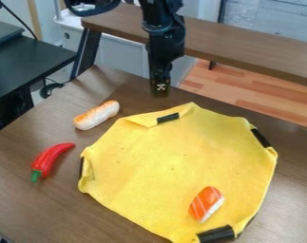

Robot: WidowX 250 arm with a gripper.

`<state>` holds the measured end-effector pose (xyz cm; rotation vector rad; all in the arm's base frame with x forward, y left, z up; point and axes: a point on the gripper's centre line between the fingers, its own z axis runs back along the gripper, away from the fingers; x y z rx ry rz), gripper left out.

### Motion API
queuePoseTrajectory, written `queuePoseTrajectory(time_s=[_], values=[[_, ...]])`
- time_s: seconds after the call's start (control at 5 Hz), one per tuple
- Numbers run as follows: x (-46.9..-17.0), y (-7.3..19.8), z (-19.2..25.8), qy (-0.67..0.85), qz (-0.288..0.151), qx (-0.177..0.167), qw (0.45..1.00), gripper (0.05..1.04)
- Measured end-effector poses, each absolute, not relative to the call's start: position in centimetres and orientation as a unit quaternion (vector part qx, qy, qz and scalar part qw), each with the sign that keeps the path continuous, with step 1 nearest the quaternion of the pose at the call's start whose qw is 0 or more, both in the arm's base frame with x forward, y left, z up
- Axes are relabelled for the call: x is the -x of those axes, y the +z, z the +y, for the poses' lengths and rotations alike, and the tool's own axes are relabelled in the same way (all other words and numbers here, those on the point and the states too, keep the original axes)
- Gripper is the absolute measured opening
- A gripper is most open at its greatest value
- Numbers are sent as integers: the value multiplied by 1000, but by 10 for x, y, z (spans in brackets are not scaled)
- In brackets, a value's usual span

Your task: Remove the orange and white figure from the cloth

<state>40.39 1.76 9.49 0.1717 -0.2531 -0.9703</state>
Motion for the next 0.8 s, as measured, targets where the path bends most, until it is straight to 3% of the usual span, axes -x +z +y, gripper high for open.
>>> queuePoseTrajectory(time_s=[0.4,0.6,0.8], values=[[-387,59,2,-481,-83,-69,870,1001],[-400,76,11,-558,-87,-179,806,1001],[-402,81,14,-558,-91,-189,803,1001]])
